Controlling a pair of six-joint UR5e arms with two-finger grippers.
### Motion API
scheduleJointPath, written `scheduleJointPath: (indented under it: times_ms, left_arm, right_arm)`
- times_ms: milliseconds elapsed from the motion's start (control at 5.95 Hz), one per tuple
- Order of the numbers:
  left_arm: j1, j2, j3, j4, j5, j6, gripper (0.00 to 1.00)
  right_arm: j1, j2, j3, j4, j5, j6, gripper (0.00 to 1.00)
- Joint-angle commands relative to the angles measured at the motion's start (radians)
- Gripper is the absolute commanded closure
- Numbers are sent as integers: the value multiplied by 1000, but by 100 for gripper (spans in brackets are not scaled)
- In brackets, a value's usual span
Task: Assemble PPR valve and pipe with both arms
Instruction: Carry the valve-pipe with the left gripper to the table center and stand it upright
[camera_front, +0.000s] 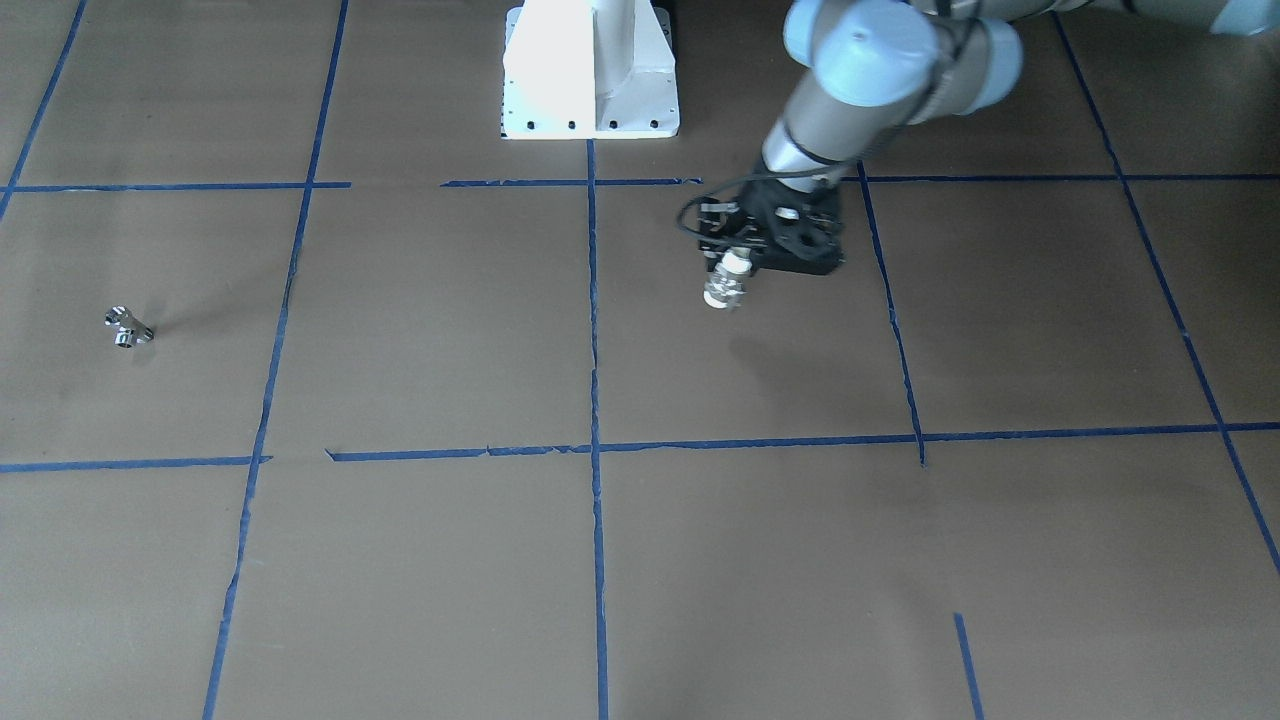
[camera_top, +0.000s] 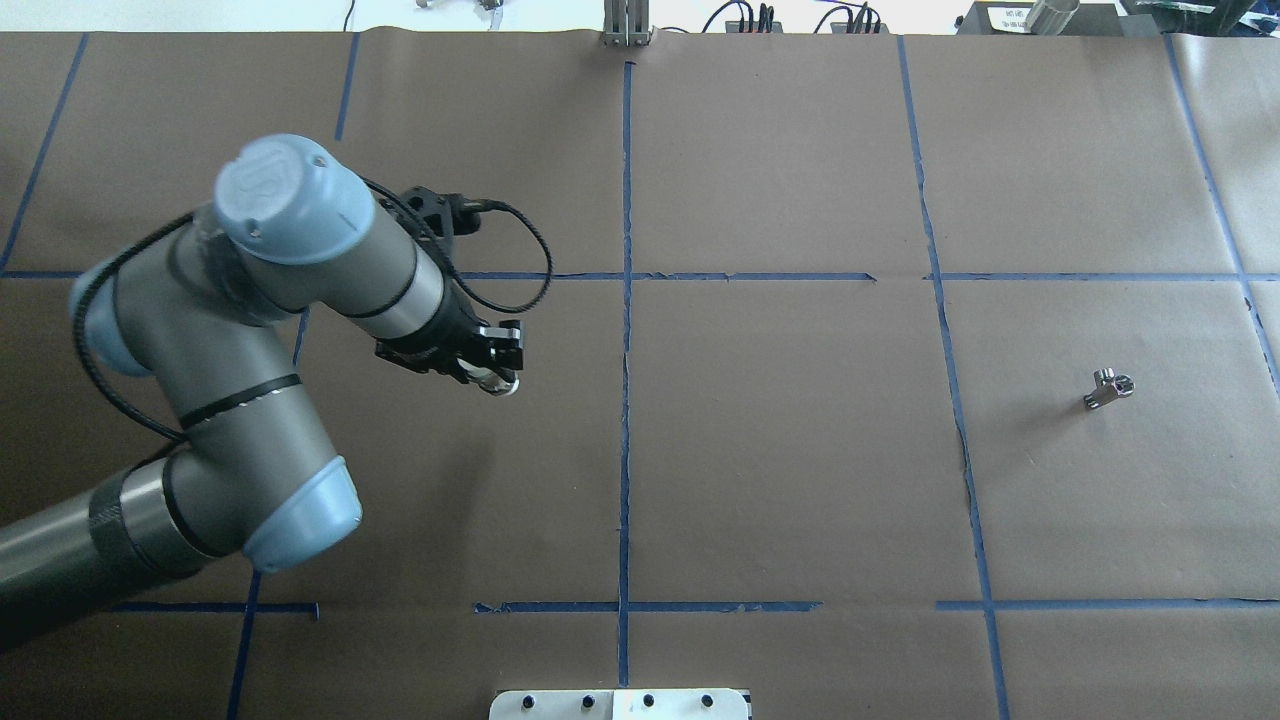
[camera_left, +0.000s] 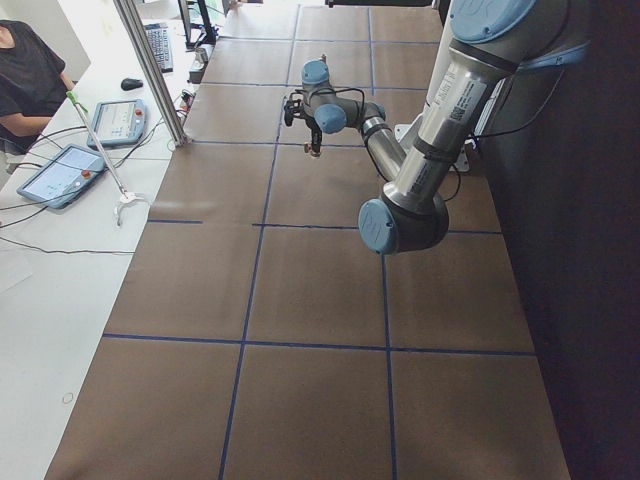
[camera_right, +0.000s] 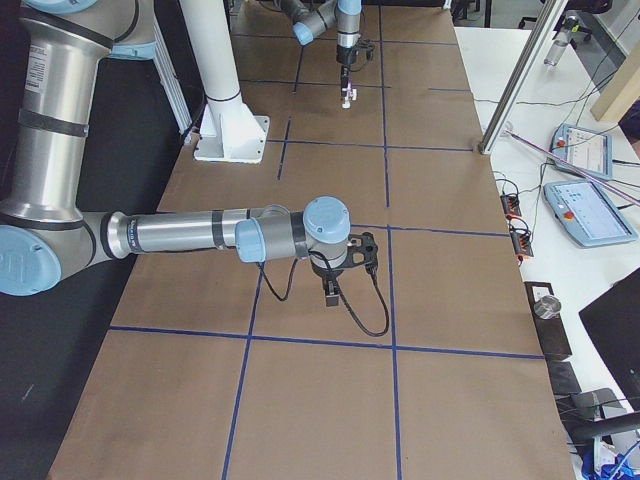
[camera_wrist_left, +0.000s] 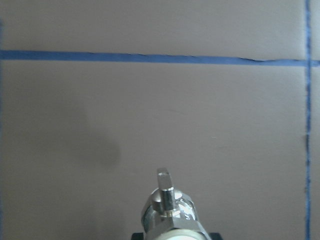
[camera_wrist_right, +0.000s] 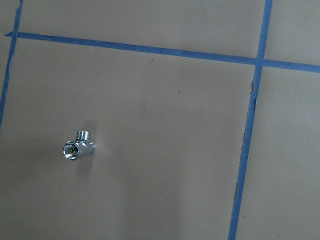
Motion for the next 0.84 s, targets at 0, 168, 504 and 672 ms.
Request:
scheduleJointPath:
  times_ms: [0, 168, 504, 672]
  left_arm:
    - [126, -173, 122, 59, 162, -65, 100]
    - [128, -244, 213, 61, 169, -76, 100]
    - [154, -242, 226, 61, 183, -79, 100]
    - [172, -243, 239, 53, 206, -80, 100]
  right_arm:
    - [-1, 0, -1, 0, 6, -2, 0]
    - [1, 0, -1, 0, 6, -2, 0]
    - [-1, 2, 4, 2, 7, -2, 0]
    - [1, 0, 4, 2, 7, -2, 0]
